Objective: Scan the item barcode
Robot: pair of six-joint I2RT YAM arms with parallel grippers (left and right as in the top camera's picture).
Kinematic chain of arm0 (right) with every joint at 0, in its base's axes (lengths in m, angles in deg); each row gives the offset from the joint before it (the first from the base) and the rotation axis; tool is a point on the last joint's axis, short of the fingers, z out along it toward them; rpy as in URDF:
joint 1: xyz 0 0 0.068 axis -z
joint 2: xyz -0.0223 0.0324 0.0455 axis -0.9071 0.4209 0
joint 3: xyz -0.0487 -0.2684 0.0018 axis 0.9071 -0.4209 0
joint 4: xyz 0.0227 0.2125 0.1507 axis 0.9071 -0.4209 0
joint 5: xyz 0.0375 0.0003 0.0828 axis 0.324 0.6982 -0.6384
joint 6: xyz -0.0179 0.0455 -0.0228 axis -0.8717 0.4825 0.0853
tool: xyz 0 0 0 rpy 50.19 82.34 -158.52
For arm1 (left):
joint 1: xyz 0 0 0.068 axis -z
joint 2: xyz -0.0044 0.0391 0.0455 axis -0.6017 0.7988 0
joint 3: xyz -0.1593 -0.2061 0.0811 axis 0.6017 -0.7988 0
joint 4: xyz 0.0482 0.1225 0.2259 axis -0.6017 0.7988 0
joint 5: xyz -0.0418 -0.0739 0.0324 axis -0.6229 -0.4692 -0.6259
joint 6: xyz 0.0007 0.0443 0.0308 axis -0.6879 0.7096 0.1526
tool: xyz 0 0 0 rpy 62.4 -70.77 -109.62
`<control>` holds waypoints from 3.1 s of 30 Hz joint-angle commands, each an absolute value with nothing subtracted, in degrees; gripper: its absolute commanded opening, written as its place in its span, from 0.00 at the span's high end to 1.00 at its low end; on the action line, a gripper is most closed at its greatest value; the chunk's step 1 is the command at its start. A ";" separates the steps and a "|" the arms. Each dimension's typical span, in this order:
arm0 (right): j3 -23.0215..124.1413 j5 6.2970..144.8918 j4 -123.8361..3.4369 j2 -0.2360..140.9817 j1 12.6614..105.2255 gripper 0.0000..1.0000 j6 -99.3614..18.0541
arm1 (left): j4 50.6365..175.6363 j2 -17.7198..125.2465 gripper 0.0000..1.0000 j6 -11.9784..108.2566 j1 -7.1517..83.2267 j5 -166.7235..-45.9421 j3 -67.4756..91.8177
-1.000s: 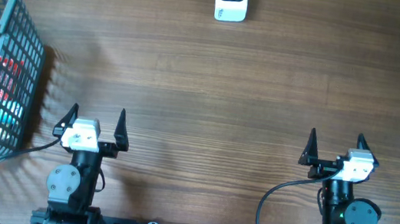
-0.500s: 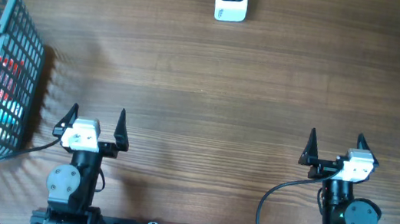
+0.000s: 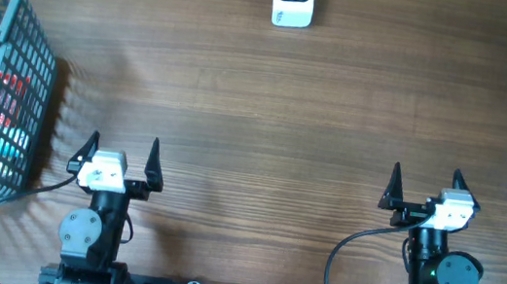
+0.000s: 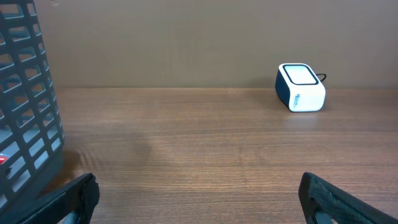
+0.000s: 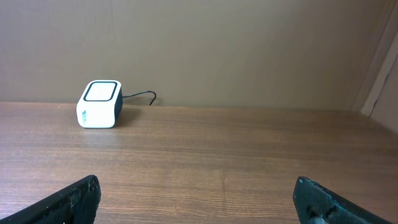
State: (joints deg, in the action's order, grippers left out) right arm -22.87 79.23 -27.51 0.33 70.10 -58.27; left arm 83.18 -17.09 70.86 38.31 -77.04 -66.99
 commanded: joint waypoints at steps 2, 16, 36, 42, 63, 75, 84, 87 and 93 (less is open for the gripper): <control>-23.02 80.24 -27.38 0.03 70.39 0.00 -57.51 | 82.98 -17.59 0.00 71.97 37.98 -76.69 -67.39; -23.02 80.22 -27.40 0.03 70.39 0.00 -57.53 | 82.98 -17.57 0.00 71.95 37.98 -76.69 -67.39; -23.02 80.24 -27.40 0.03 70.39 0.00 -57.53 | 55.66 -17.54 0.00 46.20 37.98 -127.10 -65.03; -23.02 80.22 -27.40 0.03 70.36 0.00 -57.53 | 86.37 -3.82 0.00 54.97 34.92 -121.04 -34.73; -23.02 80.24 -27.38 0.03 69.88 0.00 -57.53 | 156.88 80.88 0.00 47.93 1.77 -60.21 72.17; -23.02 80.24 -27.38 0.03 69.88 0.00 -57.53 | 173.01 110.23 0.00 59.38 -8.81 -81.90 71.53; -23.02 80.22 -27.38 0.03 69.88 0.00 -57.53 | 164.51 113.20 0.00 67.54 -8.77 -81.72 59.10; -23.02 80.24 -27.40 0.03 69.88 0.00 -57.53 | 160.66 113.20 0.00 67.97 -8.73 -81.77 54.22; -23.02 80.22 -27.40 0.03 69.88 0.00 -57.53 | 154.30 113.20 0.08 69.42 -8.70 -83.91 47.19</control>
